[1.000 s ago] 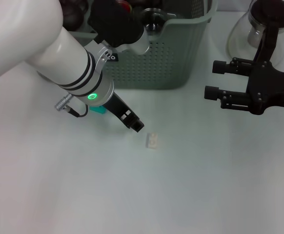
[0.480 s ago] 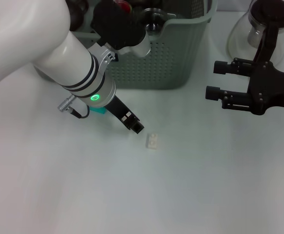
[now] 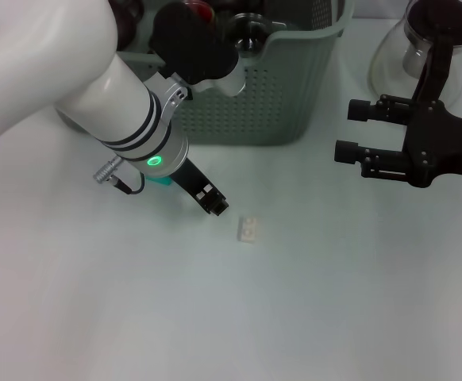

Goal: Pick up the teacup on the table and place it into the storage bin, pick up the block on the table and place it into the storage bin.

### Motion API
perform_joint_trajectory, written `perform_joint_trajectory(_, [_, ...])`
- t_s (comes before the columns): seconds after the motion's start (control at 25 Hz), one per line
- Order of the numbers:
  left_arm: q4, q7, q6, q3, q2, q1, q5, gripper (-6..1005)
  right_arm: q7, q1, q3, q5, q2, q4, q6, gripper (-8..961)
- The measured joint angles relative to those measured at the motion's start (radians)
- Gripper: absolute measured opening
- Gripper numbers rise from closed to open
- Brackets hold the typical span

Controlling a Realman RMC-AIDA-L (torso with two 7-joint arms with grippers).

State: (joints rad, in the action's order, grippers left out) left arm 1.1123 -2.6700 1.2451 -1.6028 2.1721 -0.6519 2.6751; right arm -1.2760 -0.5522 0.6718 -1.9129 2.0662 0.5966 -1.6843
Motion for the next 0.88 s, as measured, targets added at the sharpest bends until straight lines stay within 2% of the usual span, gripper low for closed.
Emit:
perform_joint_trajectory(0.24, [0.028, 0.000, 0.021, 0.012, -0.002, 0.005, 0.000, 432, 0.000, 0.000, 0.000, 0.000, -0.001, 0.000, 0.000, 761])
perform_joint_trajectory(0.32, [0.055, 0.021, 0.058, 0.043, -0.004, 0.012, -0.009, 404, 0.000, 0.000, 0.000, 0.000, -0.001, 0.000, -0.002, 761])
perform_joint_trajectory(0.48, [0.117, 0.162, 0.184, 0.237, -0.003, 0.036, -0.086, 406, 0.000, 0.000, 0.000, 0.000, -0.001, 0.001, -0.004, 761])
perform_joint_trajectory(0.64, [0.097, 0.411, 0.377, 0.558, -0.015, 0.040, -0.237, 407, 0.001, 0.000, 0.000, 0.000, -0.001, 0.000, -0.003, 761])
perform_joint_trajectory(0.68, [0.064, 0.480, 0.438, 0.647, -0.027, 0.035, -0.277, 408, 0.001, 0.000, 0.000, 0.000, -0.001, 0.000, -0.003, 761])
perform_joint_trajectory(0.72, [0.046, 0.518, 0.467, 0.691, -0.034, 0.032, -0.297, 408, 0.000, 0.000, 0.000, 0.000, 0.000, 0.000, -0.002, 761])
perform_joint_trajectory(0.8, [-0.057, 0.642, 0.569, 0.818, -0.080, 0.020, -0.370, 409, -0.001, 0.000, 0.000, 0.000, 0.000, 0.000, -0.001, 761])
perform_joint_trajectory(0.88, [-0.169, 0.749, 0.645, 0.893, -0.130, 0.016, -0.445, 410, -0.002, 0.000, 0.000, 0.000, 0.000, 0.001, 0.000, 761])
